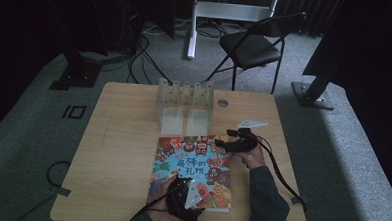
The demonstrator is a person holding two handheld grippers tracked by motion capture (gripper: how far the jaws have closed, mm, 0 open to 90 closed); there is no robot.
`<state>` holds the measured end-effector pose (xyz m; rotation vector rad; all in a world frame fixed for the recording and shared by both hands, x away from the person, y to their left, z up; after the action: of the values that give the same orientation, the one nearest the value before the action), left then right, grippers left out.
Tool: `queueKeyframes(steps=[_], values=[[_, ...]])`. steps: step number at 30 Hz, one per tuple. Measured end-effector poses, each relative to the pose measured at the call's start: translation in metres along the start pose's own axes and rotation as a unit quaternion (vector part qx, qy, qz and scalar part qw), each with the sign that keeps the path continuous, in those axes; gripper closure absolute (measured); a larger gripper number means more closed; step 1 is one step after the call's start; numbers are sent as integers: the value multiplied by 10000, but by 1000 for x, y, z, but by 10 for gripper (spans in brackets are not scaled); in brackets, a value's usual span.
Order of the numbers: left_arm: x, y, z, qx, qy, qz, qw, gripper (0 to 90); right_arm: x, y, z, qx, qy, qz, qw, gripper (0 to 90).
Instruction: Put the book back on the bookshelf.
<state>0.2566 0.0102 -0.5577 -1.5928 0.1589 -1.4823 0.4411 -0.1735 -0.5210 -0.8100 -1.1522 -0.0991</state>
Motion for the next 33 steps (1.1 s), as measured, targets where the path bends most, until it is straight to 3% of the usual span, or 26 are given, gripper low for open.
queueKeyframes(steps=[3, 9, 15, 21, 27, 30, 33], values=[[3, -6, 1, 94, 98, -140, 9998, 0, 1, 0, 0, -23, -25, -43, 10000, 202], [6, -15, 4, 70, 46, -277, 9996, 1, -1, 3, 2, 1, 90, 124, 9999, 224], [9, -19, 5, 76, 62, -335, 9994, 1, 6, 2, 13, 224, 17, 270, 9994, 291], [10, -23, 9, -34, -69, -445, 9990, 2, 14, 3, 21, 554, 61, 216, 9982, 371], [7, -26, 12, -205, -366, -487, 9979, 3, 22, 1, 25, 692, 80, 75, 9975, 470], [3, -29, 14, -144, -413, -468, 9979, 11, 26, -1, 25, 781, 169, -69, 9968, 536], [-5, -34, 17, -193, -552, -467, 9972, 11, 30, -2, 27, 775, 123, -94, 9969, 542]])
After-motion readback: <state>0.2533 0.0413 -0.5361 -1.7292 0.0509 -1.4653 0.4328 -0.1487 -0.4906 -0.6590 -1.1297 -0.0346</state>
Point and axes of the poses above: each handheld gripper's, and its own axes: y roughly forward along the jaws, x roughly out of its top, z roughly to its left, the point moved 5 cm from there along y, roughly forward along the jaws, and after that the axes turned 5 degrees about -y, right-handed, at the moved point
